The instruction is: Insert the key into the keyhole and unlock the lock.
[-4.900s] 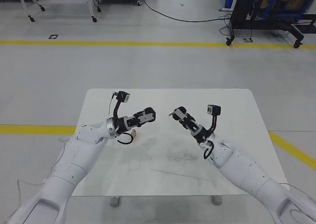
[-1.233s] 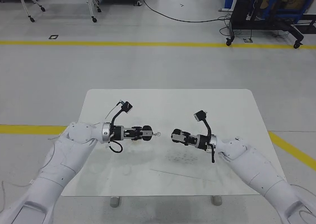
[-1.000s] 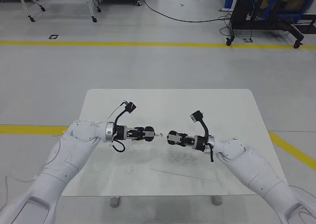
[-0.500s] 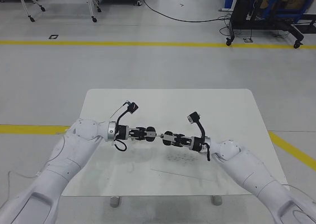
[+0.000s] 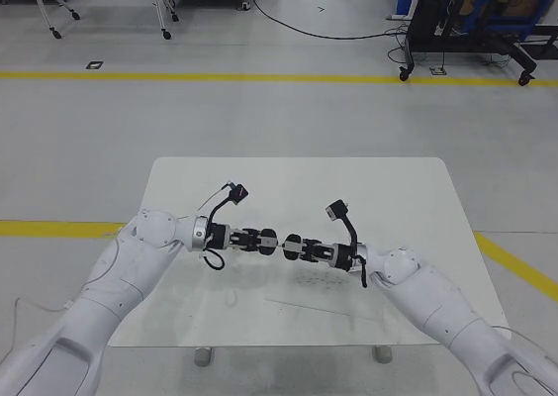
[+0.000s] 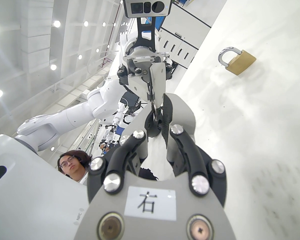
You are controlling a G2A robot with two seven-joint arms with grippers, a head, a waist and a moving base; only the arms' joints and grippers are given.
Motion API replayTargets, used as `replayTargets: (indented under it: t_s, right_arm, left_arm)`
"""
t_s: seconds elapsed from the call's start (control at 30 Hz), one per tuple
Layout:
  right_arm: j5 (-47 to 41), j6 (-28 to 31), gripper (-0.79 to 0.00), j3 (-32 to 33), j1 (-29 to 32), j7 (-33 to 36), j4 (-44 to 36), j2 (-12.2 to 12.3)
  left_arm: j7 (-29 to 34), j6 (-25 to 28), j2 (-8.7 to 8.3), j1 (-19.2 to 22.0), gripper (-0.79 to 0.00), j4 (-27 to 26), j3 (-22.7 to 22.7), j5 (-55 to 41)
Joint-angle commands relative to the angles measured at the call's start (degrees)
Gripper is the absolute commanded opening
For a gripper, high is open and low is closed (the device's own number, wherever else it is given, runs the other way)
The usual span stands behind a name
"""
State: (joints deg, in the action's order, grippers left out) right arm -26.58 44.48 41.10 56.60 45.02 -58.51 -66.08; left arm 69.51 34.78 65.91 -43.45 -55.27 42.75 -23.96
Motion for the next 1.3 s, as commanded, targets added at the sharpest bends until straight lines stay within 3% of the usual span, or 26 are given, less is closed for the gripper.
replayTargets:
  t_s: [0.0,0.2,0.23,0.27,0.5,0.73,1.1,1.27]
  right_arm:
    - [-0.1,0.5,-0.785,0.2,0.2,0.3,0.1,-0.1]
    - [0.2,1.6,-0.785,0.7,0.7,1.8,0.5,-0.3]
    - [0.3,1.7,-0.785,0.8,0.7,2.0,0.5,-0.3]
    - [0.3,1.8,-0.785,0.9,0.8,2.1,0.6,-0.3]
    - [-2.5,4.8,-0.785,3.6,1.4,2.9,2.1,0.0]
    - [-6.8,11.7,-0.785,10.7,3.1,3.1,5.3,2.1]
    - [-7.2,12.0,-0.785,11.6,3.4,2.8,5.4,2.4]
    - [-7.2,12.0,-0.785,11.6,3.4,2.8,5.4,2.4]
  left_arm:
    - [0.0,0.0,-0.04,0.1,-0.785,0.1,-0.3,-0.2]
    - [-0.8,0.8,-0.17,0.6,-0.785,0.5,-1.0,-0.2]
    - [-1.6,1.6,-0.17,0.7,-0.628,0.4,-1.0,-0.1]
    - [-2.2,2.2,-0.16,0.6,0.0,0.0,-1.0,-0.7]
    - [-2.4,2.4,-0.19,0.6,0.0,-0.1,-1.0,-1.0]
    - [-2.4,2.4,-0.19,0.6,0.0,-0.1,-1.0,-1.0]
    - [-3.7,2.7,-0.24,0.2,0.0,-1.9,-0.9,0.7]
    - [-9.2,1.6,-2.66,-1.3,0.0,-8.1,4.4,10.3]
